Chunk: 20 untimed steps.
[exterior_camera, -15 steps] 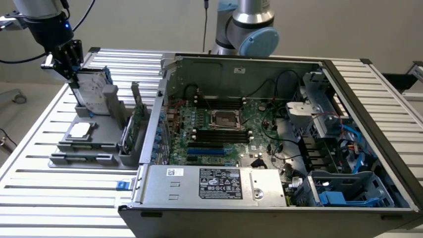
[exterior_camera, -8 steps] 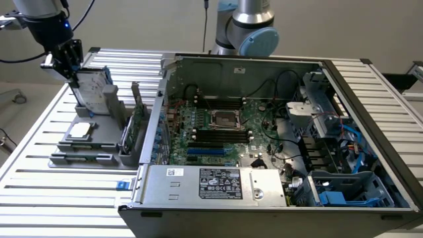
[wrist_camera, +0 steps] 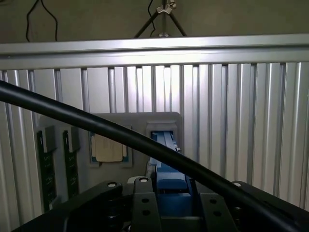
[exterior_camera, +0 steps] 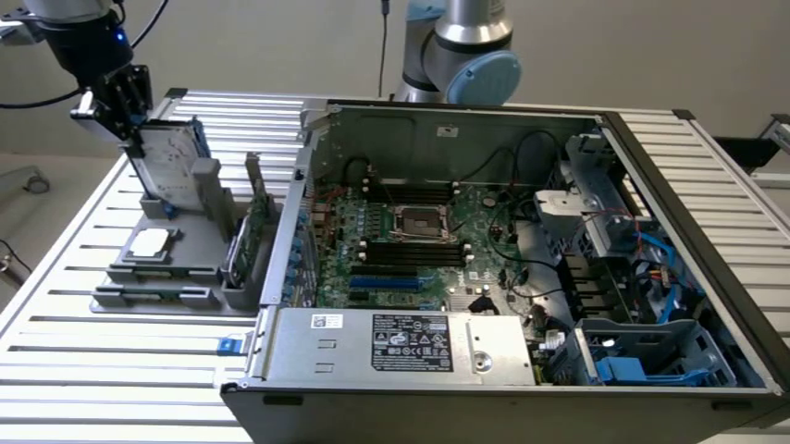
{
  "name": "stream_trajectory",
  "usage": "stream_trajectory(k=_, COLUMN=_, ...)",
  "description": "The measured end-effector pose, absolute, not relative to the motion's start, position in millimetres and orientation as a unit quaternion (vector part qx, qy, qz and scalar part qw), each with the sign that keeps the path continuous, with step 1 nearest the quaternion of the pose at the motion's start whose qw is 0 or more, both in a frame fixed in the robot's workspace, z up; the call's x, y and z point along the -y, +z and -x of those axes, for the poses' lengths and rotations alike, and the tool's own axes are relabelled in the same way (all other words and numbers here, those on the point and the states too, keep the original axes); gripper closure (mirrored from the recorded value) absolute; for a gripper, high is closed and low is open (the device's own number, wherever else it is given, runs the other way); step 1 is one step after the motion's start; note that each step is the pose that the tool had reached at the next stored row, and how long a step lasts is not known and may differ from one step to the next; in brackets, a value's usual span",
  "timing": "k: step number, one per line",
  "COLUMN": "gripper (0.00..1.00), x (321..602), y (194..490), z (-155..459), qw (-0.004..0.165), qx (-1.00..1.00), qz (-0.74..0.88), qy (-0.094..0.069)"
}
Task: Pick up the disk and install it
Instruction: 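Pick up the disk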
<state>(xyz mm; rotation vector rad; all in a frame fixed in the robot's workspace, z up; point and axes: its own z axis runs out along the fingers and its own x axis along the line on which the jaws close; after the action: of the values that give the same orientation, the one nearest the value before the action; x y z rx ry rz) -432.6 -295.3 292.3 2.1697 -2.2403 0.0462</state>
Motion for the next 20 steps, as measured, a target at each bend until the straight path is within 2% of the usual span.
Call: stream_trajectory(k=20, gripper=0.67, x=295.3, y=354.6, z=431.6, qw=0.011, qx=0.718, qz=-0.696, qy=0.015)
